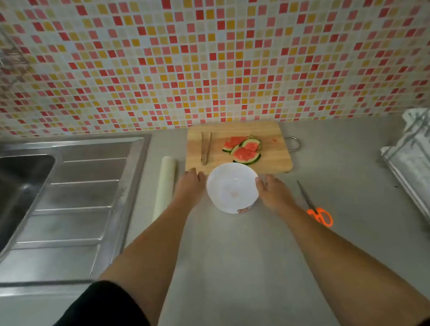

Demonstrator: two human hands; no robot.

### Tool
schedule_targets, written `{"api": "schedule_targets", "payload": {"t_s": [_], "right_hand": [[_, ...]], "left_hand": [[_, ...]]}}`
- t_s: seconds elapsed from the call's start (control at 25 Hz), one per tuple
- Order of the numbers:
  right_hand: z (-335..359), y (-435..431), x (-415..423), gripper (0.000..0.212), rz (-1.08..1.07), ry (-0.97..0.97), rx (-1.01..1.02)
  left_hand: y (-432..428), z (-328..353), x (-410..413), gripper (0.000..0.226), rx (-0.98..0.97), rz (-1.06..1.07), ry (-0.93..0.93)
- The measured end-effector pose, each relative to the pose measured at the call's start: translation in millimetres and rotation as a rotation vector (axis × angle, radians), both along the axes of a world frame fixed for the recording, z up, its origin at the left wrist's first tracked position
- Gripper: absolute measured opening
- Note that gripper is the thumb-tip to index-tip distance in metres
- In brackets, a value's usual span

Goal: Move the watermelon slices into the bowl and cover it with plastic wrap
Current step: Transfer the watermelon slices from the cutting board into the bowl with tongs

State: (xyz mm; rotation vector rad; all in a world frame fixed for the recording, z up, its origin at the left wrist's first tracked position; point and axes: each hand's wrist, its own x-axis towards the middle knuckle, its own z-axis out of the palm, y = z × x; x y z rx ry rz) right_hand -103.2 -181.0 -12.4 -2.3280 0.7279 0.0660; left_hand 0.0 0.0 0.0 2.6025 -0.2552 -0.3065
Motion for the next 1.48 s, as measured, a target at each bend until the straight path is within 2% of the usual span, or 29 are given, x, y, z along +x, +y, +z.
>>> {"api": "schedule_targets", "payload": {"t_s": [0.2, 0.48, 0.6, 0.76, 0.96, 1.04, 1.16, 1.32, 1.48], "right_hand": [[-12.4, 5.5, 15.4, 0.043, -0.020, 0.011, 0.045], [-25.2, 6.9, 24.2, 0.035, -0.084, 0.039, 0.002], [-25.5, 7.5, 24.9, 0.033, -0.083, 0.034, -0.004], [-25.8, 5.5, 26.9, 0.032, -0.060, 0.056, -0.031], [-23.1, 6.2, 26.0, 0.032, -0.041, 0.062, -0.050], [-22.1, 6.5, 25.2, 0.032, -0.038, 0.054, -0.055], [-21.0, 6.9, 24.0, 0.032, -0.039, 0.048, -0.069], [-20.6, 5.6, 25.0, 0.032, -0.028, 0.049, -0.071], [-22.1, 5.3, 26.6, 0.032, -0.039, 0.037, -0.059]], "left_hand": [[-23.5, -1.5, 57.0, 0.036, 0.014, 0.006, 0.020], [-63.2, -21.7, 99.5, 0.047, 0.209, -0.101, 0.018], [-68.8, -31.1, 105.1, 0.039, 0.254, -0.060, -0.004], [-66.1, -32.2, 112.0, 0.031, 0.165, -0.004, 0.014], [-47.1, -17.9, 119.9, 0.036, -0.061, -0.116, 0.058], [-36.4, -15.0, 120.6, 0.039, -0.079, -0.133, 0.072], [-25.2, -14.0, 125.9, 0.045, -0.007, -0.186, 0.082], [-25.2, -9.3, 133.5, 0.043, -0.005, -0.192, 0.206], [-30.6, -11.1, 139.5, 0.032, -0.114, -0.107, 0.385]]}}
